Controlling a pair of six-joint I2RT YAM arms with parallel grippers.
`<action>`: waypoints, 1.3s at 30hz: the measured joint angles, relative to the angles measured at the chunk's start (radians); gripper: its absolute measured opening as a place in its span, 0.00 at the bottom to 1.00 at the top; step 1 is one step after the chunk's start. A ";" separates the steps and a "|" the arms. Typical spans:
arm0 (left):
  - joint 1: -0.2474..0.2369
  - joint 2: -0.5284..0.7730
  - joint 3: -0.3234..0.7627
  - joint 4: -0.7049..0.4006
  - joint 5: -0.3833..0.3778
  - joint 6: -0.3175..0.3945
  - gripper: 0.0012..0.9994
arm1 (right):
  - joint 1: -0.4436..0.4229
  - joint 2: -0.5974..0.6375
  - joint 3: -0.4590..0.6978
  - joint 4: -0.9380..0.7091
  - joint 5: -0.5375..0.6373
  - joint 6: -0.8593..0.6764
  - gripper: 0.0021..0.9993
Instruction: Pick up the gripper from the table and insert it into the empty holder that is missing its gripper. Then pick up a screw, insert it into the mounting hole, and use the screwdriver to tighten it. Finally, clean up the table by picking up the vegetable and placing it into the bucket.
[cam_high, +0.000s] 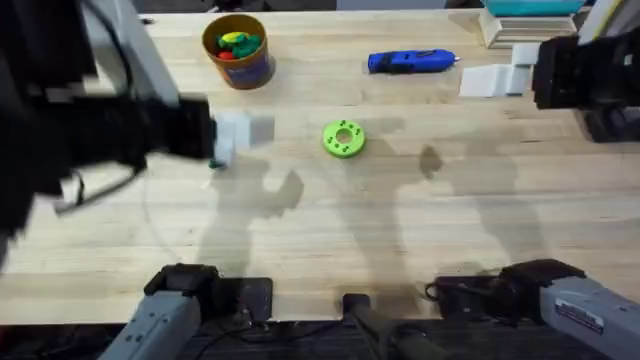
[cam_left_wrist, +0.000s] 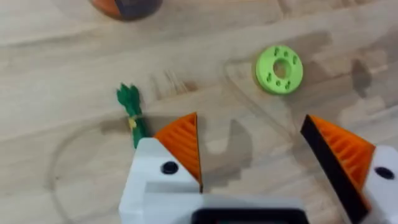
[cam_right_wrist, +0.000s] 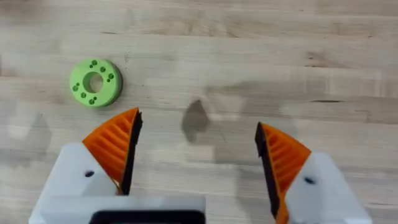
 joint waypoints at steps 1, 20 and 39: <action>0.000 0.036 0.033 0.006 -0.003 0.003 0.99 | 0.000 0.000 0.000 0.000 0.000 0.000 0.99; 0.000 0.539 0.128 -0.061 -0.260 0.017 0.99 | 0.000 0.003 0.000 -0.062 0.000 -0.057 0.99; 0.078 0.886 0.132 0.045 -0.401 -0.066 0.03 | 0.000 0.029 0.000 -0.068 0.000 -0.061 0.99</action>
